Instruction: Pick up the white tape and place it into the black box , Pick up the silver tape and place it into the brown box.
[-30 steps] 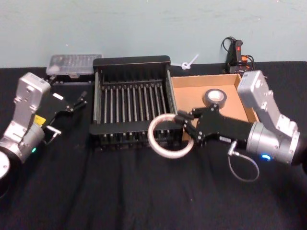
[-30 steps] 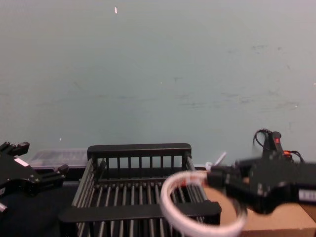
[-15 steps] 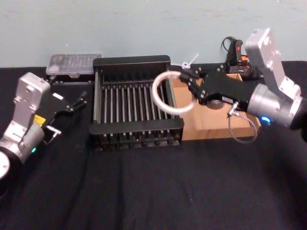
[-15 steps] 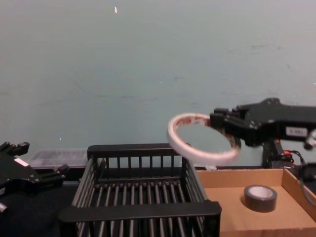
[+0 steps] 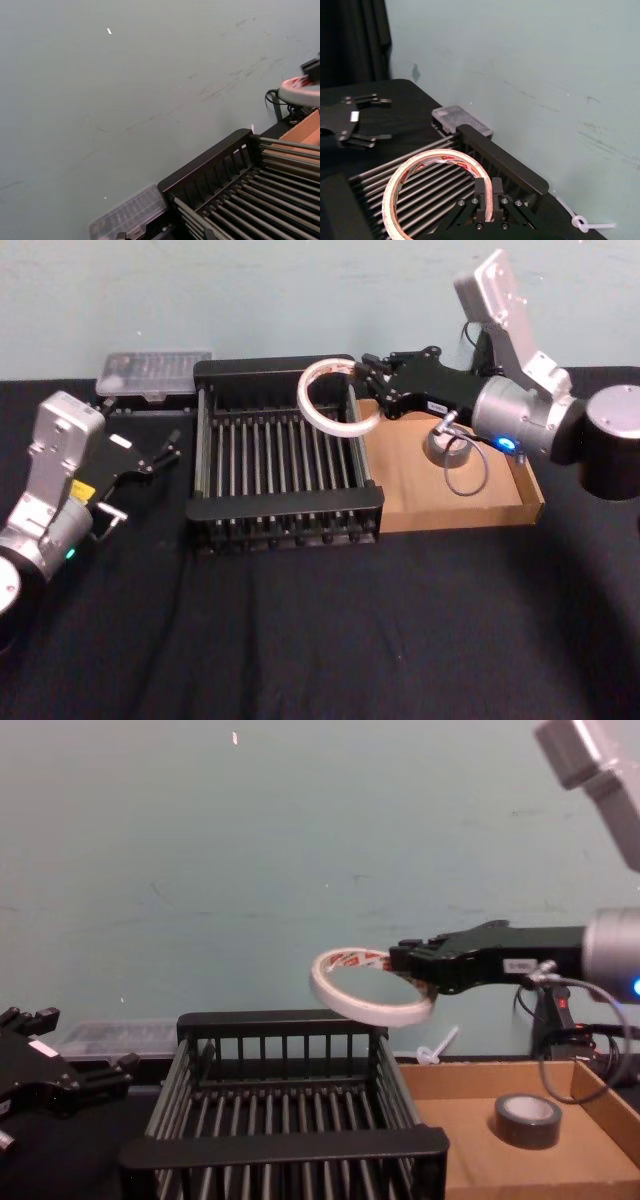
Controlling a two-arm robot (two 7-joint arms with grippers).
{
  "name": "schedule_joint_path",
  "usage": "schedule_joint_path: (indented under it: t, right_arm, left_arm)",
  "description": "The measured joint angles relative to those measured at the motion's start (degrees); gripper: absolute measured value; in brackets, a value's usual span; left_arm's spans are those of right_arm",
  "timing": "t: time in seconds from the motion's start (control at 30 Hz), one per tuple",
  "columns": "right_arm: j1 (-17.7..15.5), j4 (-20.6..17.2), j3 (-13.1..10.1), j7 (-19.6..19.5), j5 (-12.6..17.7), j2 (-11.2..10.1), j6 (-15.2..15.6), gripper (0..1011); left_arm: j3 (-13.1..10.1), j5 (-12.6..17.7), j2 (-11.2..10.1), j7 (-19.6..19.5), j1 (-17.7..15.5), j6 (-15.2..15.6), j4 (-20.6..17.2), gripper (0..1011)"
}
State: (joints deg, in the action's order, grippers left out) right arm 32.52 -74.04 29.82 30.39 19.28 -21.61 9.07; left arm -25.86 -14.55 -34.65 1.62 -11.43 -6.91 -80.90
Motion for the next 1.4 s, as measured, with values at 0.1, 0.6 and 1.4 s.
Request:
schedule_joint_path:
  t: [0.1, 0.6, 1.4]
  right_arm:
    - [1.2, 2.1, 0.4, -0.4, -0.4, 1.2, 0.4, 90]
    - [6.1, 13.7, 1.9, -1.4, -3.7, 7.3, -0.6, 90]
    - [7.0, 21.3, 2.3, -0.3, -6.8, 10.8, -2.2, 90]
  left_arm:
    - [0.0, 0.0, 0.0, 0.0, 0.0, 0.0, 0.0, 1001]
    - [0.0, 0.0, 0.0, 0.0, 0.0, 0.0, 0.0, 1001]
    - [0.0, 0.0, 0.0, 0.0, 0.0, 0.0, 0.0, 1001]
